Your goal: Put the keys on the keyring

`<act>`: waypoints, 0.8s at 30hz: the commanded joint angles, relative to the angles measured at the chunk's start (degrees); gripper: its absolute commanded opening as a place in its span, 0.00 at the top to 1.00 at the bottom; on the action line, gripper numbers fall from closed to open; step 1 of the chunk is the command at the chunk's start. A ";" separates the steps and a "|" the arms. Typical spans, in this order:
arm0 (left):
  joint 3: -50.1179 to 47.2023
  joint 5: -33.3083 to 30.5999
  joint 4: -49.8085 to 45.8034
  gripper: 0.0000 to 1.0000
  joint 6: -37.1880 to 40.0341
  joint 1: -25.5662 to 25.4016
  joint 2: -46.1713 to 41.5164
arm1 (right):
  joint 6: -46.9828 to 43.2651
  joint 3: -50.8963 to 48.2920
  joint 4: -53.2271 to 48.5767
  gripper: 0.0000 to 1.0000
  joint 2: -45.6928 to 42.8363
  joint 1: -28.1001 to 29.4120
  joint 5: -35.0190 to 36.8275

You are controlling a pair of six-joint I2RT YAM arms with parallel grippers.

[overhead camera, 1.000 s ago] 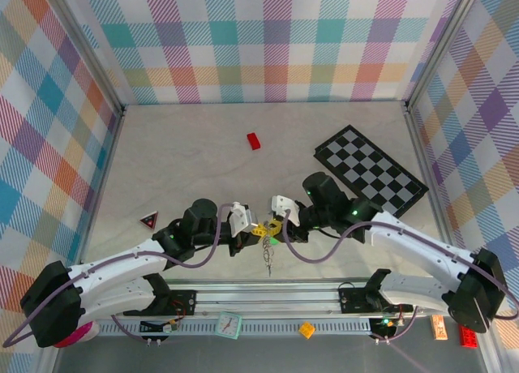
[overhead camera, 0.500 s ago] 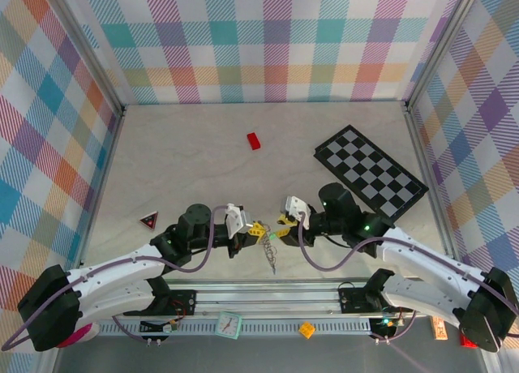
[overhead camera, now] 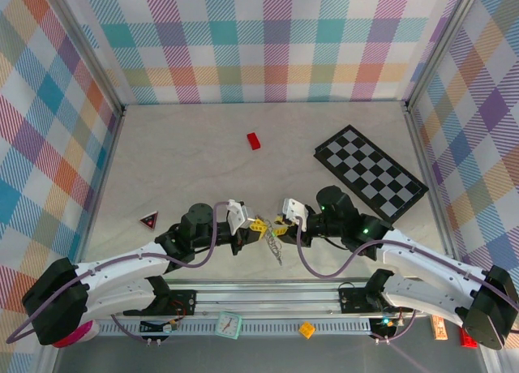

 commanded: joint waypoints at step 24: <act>-0.03 -0.27 5.29 1.00 -0.74 -0.27 -1.18 | -2.57 1.89 -1.07 1.00 2.78 2.14 -0.99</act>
